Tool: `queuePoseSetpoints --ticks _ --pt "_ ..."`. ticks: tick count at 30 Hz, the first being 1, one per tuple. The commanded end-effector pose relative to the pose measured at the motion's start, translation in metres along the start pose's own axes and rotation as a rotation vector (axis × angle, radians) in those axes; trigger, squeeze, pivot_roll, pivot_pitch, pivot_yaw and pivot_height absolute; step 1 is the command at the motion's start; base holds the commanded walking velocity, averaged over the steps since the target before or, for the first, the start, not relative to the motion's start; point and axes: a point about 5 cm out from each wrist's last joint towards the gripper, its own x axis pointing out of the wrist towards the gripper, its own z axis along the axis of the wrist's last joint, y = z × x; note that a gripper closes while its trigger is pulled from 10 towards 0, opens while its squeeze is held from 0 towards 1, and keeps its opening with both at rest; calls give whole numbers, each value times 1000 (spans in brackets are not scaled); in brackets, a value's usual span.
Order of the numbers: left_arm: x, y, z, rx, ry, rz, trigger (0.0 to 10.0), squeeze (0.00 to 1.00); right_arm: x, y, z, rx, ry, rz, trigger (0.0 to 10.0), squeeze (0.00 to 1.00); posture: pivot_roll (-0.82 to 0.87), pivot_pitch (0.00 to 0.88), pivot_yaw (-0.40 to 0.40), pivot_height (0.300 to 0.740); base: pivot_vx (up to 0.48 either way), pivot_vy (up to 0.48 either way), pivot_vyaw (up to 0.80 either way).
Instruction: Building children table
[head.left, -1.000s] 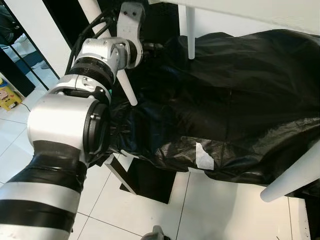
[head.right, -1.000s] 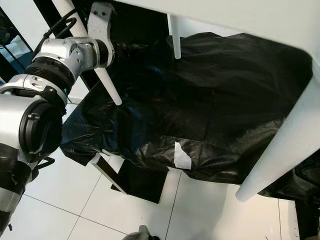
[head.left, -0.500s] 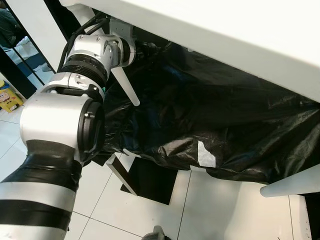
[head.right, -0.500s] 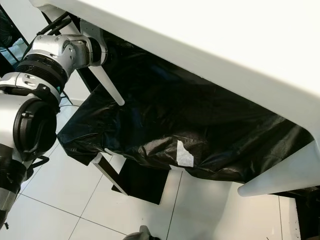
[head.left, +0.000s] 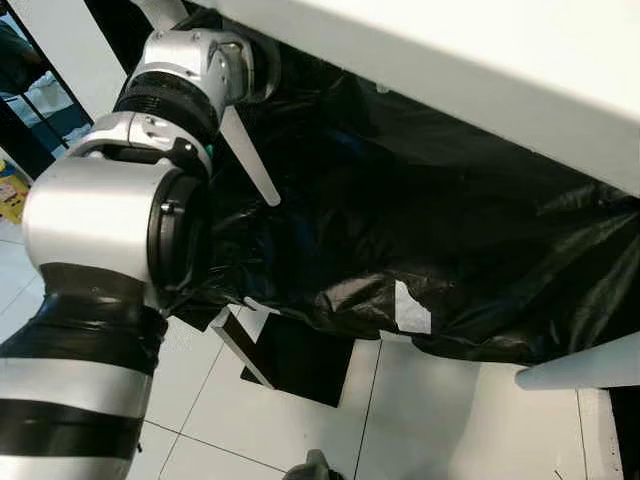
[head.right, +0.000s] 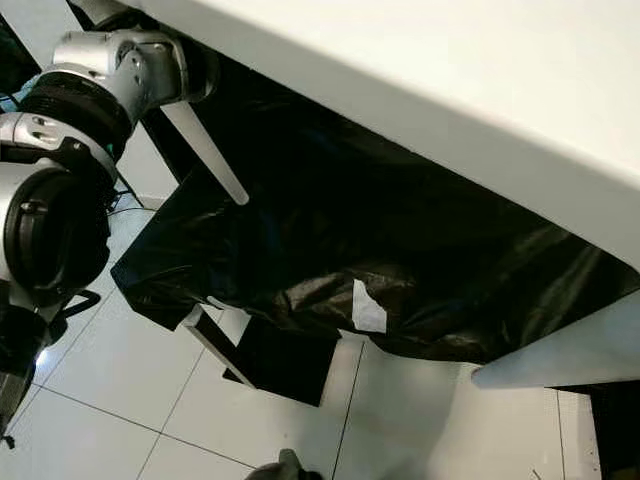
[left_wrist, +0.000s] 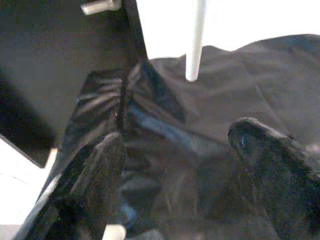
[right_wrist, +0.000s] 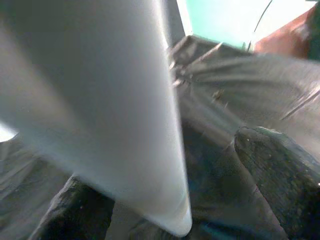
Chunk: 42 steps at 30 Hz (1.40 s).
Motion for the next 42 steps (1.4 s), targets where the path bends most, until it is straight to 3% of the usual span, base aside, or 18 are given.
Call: queuePoseSetpoints --ticks 1,2,7,11,18,22,27,29,36,37,38,42 --pt "-5 -14 32 37 -118 -6 10000 0 -2 13 -21 -38 64 62 10000 0 28 0 163 740 0 0 0" --pt "-5 -14 32 37 -118 -6 10000 0 -2 13 -21 -38 64 62 10000 0 28 0 163 740 0 0 0" --pt "0 -27 27 59 -102 -30 10000 0 -6 34 -36 -227 32 228 10000 0 19 0 175 740 0 0 0" --pt "3 -31 21 74 -78 -48 10000 0 -8 40 -43 -279 -21 312 10000 0 15 0 183 740 0 0 0" --pt "3 -29 20 71 -74 -43 10000 0 -13 47 -57 -309 -8 477 10000 0 14 0 181 740 0 0 0" --pt "2 -28 21 75 -75 -41 10000 0 -19 54 -63 -413 -55 595 10000 0 19 0 175 740 0 0 0" --pt "2 -28 20 79 -69 -46 10000 0 -24 55 -63 -378 -107 688 10000 0 24 0 172 740 0 0 0" --pt "2 -27 20 80 -67 -44 10000 0 -28 55 -66 -407 -141 736 10000 0 26 0 172 740 0 0 0" --pt "2 -24 19 85 -59 -39 10000 0 -37 42 -75 -385 -183 726 10000 0 34 0 170 740 0 0 0" --pt "2 -24 19 89 -59 -38 10000 0 -38 40 -75 -376 -193 718 10000 275 34 0 170 740 0 0 0" --pt "2 -23 19 89 -58 -37 10000 0 -41 38 -75 -366 -202 720 10000 612 41 0 166 740 0 0 0" --pt "1 -22 18 89 -56 -36 10000 0 -51 34 -79 -311 -219 720 10000 588 43 0 169 740 0 0 0"
